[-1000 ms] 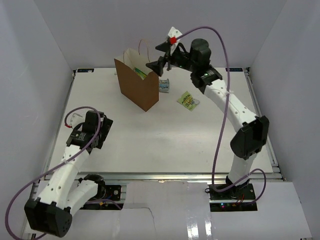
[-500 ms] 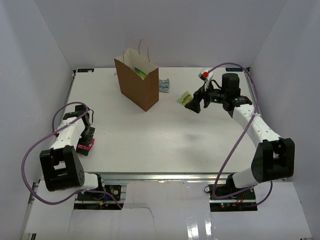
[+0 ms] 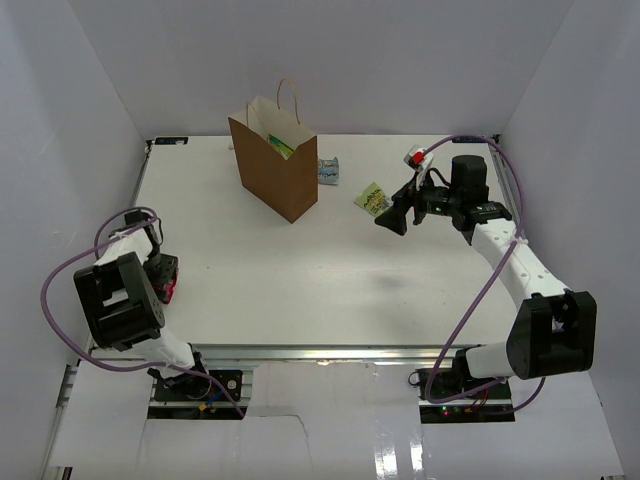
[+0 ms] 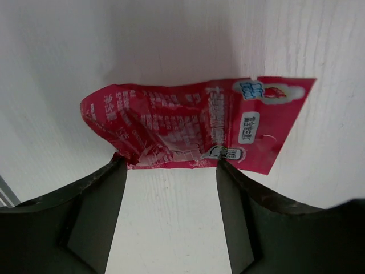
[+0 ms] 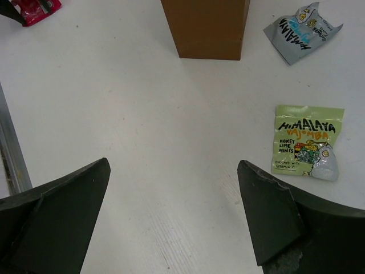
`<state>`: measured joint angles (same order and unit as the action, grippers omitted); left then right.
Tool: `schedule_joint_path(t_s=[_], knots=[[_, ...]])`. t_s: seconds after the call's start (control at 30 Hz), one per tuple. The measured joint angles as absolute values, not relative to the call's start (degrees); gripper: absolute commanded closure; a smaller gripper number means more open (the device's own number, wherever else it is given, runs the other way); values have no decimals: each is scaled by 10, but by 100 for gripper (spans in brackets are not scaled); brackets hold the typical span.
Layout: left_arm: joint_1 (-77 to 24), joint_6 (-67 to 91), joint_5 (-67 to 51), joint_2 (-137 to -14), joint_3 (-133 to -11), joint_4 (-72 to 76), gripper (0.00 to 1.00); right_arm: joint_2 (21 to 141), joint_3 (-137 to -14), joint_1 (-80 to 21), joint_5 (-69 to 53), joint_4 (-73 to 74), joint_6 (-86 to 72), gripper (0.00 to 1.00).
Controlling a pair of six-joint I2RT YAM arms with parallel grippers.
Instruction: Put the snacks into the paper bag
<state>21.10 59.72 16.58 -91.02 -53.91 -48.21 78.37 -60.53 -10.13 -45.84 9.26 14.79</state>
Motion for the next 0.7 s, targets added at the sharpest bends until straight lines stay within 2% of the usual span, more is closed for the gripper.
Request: schedule_joint_path(t_s=[0.1,0.13,0.2,0.23,0.4,0.43,0.5,0.6,0.7], knots=[[227,581,153,-919,-532,-463,33,784,-605,-101,-462,93,145,2],[230,576,147,-918,-530,-456,40,784,-605,-101,-464,93,145,2],[234,565,139,-917,-526,-440,48,784,-605,-101,-466,93,144,2],[235,559,137,-915,-522,-431,58,784,-605,-101,-467,93,144,2],[236,522,125,-892,-498,-406,73,784,-605,-98,-475,93,144,2],[237,514,120,-887,-492,-400,83,784,-605,-98,-478,93,144,2],[240,497,107,-878,-482,-385,91,784,-605,-98,-482,93,144,2],[241,469,72,-863,-465,-353,100,784,-605,-98,-486,93,144,2],[240,448,29,-845,-444,-326,100,784,-605,-98,-488,93,144,2]])
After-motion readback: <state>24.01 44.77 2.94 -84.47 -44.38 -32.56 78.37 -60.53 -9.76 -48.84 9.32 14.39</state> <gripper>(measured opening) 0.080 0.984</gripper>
